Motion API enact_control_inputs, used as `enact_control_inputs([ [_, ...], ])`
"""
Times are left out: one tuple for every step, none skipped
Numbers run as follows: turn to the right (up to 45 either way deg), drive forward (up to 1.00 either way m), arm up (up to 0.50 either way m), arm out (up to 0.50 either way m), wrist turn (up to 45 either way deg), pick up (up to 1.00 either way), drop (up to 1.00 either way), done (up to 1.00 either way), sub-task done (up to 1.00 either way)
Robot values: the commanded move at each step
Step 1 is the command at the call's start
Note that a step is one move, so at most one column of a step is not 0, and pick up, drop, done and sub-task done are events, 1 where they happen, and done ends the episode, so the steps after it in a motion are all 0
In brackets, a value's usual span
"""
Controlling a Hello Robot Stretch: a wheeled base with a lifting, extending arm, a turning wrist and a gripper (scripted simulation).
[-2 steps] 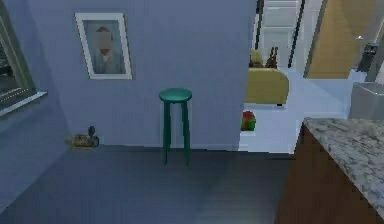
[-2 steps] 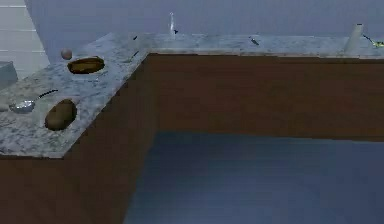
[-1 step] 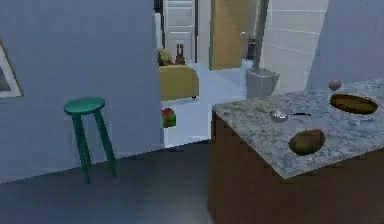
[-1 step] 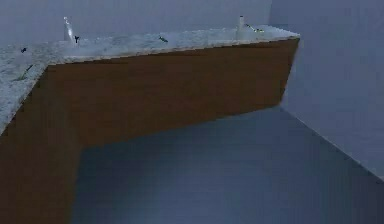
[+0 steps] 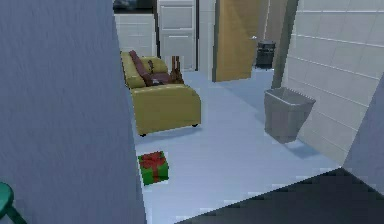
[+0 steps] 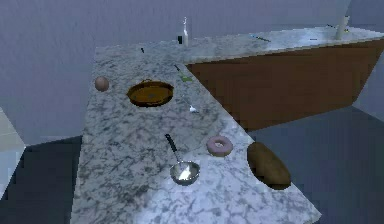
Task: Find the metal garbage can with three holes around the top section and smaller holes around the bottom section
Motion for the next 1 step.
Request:
enact_control_inputs([
  [0.0,0.3,0.0,0.0,0.0,0.0,0.0,0.0,0.0],
])
